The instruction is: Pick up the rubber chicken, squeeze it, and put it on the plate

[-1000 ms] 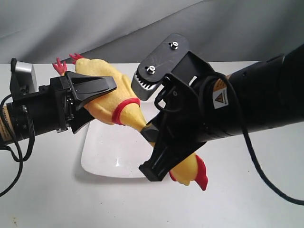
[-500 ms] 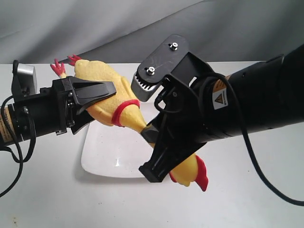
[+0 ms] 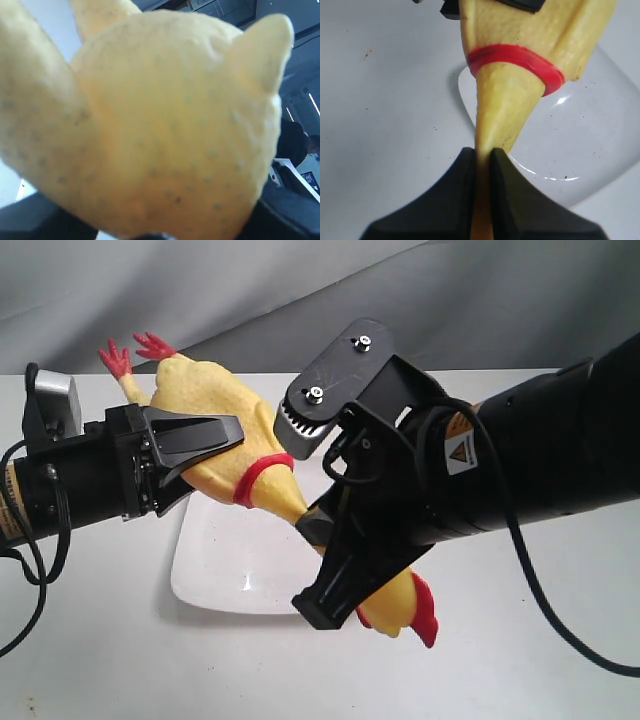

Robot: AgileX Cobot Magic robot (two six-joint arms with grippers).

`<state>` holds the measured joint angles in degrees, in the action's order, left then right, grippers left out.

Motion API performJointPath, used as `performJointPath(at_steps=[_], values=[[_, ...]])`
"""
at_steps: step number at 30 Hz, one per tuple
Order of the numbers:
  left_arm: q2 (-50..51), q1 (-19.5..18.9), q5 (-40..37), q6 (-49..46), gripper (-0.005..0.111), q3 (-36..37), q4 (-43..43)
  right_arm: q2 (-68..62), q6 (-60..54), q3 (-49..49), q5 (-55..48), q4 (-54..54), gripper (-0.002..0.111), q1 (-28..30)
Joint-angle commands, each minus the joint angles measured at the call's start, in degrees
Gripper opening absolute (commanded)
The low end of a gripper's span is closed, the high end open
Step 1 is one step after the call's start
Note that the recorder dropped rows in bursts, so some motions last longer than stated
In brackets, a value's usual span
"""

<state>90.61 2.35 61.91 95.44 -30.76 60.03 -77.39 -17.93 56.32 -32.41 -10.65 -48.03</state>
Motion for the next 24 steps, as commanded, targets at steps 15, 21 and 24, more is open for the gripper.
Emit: performJointPath(at_steps=[15,21,24], values=[[0.12,0.02,-4.03,1.45,0.069,-0.25,1.67,0.5,-0.49,0.19,-0.07,0.11,0.0,0.05],[0.12,0.02,-1.26,-0.34,0.002,-0.25,2.67,0.5,-0.49,0.19,-0.1,-0.02,0.0,0.05],[0.12,0.02,-1.13,-0.31,0.005,-0.25,2.67,0.5,-0.49,0.19,-0.23,-0.02,0.0,0.05]])
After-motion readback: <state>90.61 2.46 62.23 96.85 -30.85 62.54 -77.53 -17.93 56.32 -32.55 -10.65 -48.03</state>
